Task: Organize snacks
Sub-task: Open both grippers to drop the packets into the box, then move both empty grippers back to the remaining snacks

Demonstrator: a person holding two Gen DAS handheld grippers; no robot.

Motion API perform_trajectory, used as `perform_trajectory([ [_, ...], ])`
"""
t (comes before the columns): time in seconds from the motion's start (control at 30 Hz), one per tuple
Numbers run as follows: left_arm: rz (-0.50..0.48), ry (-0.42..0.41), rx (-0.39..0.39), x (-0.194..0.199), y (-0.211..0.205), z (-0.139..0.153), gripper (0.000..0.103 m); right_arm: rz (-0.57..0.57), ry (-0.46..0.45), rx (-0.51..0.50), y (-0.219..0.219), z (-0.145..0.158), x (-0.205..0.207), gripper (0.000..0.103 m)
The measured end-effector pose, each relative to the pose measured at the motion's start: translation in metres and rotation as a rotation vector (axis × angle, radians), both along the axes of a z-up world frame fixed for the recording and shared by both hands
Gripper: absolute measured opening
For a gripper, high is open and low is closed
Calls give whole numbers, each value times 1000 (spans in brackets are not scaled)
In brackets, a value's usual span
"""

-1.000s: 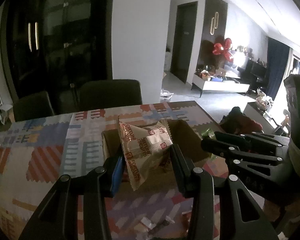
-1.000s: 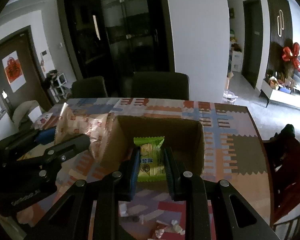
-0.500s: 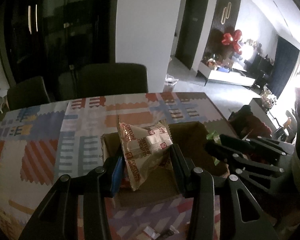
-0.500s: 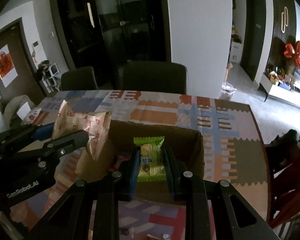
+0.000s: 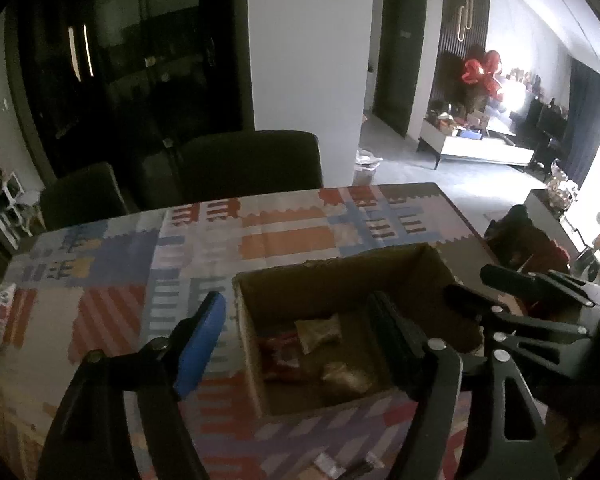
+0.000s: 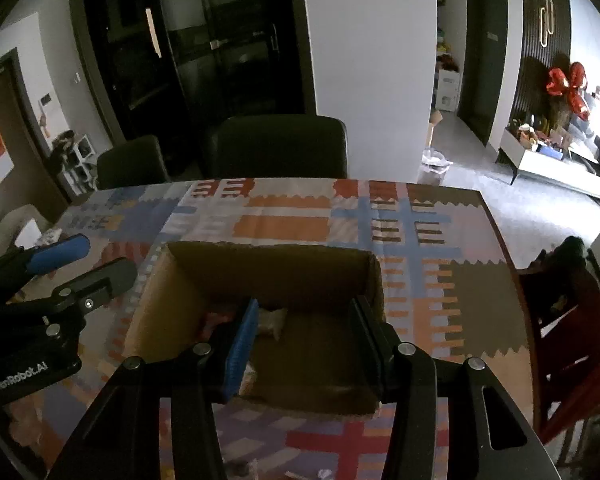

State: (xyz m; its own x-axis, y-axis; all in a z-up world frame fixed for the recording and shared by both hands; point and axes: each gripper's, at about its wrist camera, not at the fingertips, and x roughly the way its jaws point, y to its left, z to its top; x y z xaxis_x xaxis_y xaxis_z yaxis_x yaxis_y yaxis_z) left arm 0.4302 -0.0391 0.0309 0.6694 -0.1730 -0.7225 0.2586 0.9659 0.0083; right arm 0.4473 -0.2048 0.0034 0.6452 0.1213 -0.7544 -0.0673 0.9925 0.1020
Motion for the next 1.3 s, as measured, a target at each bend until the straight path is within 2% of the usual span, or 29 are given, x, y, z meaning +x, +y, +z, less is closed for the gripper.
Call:
perform_trajectory([
  [0.37, -48, -53, 13, -41, 8, 8, 75, 5, -12, 32, 7, 8, -38, 48],
  [0.67, -82, -98, 2, -72, 10, 10, 75, 12, -2, 45, 12, 0, -67, 48],
  [0.8, -98, -117, 31, -86, 10, 3, 75, 3, -1, 36, 11, -6, -81, 48],
  [0.97, -133, -102, 40, -100, 9, -9, 75, 14, 15, 29, 12, -18, -93, 48],
  [1.3, -207, -75, 80, -124, 5, -40, 75, 11, 112, 12, 10, -60, -114, 48],
])
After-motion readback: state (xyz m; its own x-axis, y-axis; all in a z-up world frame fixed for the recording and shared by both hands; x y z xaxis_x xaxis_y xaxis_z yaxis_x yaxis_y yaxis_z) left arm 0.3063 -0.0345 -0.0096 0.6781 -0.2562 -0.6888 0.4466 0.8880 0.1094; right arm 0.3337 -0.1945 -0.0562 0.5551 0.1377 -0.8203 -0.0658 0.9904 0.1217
